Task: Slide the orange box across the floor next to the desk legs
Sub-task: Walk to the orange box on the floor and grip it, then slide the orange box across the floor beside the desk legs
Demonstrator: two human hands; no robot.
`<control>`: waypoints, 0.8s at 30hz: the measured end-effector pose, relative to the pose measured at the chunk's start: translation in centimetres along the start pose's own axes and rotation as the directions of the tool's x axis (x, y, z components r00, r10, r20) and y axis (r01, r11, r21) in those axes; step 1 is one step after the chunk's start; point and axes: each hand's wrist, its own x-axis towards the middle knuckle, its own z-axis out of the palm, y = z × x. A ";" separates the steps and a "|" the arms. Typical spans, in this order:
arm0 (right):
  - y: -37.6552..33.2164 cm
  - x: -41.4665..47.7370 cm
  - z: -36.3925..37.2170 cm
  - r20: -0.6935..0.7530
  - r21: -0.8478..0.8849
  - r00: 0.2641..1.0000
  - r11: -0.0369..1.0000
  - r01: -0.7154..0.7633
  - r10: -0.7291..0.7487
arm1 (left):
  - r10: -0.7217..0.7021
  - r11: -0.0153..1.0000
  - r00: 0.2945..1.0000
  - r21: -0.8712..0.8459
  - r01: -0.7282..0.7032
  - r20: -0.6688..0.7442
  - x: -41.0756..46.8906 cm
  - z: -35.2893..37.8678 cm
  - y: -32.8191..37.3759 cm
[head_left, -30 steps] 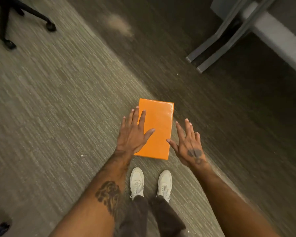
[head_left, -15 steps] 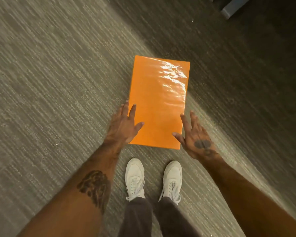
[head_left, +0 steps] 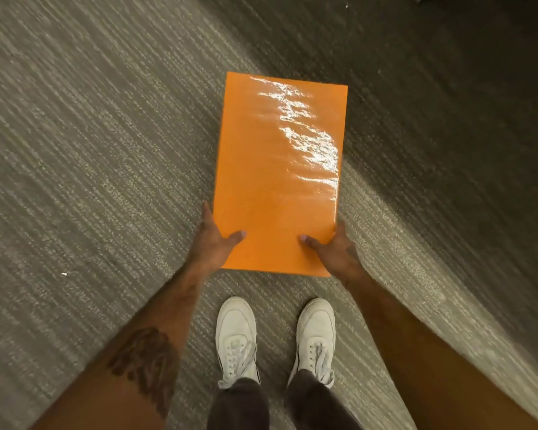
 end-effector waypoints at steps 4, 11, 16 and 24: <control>0.4 0.9 -0.8 0.111 0.176 0.989 0.978 -0.111 0.093 | -0.027 0.992 0.994 -0.116 0.039 0.102 0.6 -0.5 -0.7; -0.6 -0.3 -2.4 0.136 0.166 0.981 0.973 -0.159 0.137 | 0.033 0.991 0.992 -0.136 -0.017 0.119 -0.3 -1.7 0.4; -2.1 -3.4 -4.8 0.140 0.201 0.982 0.967 -0.155 0.128 | 0.042 0.994 0.989 -0.102 -0.028 0.142 -2.1 -3.9 3.4; -5.4 -6.6 -10.5 0.102 0.349 0.983 0.920 -0.177 0.151 | 0.143 0.990 0.952 -0.032 -0.139 0.271 -2.4 -6.4 12.8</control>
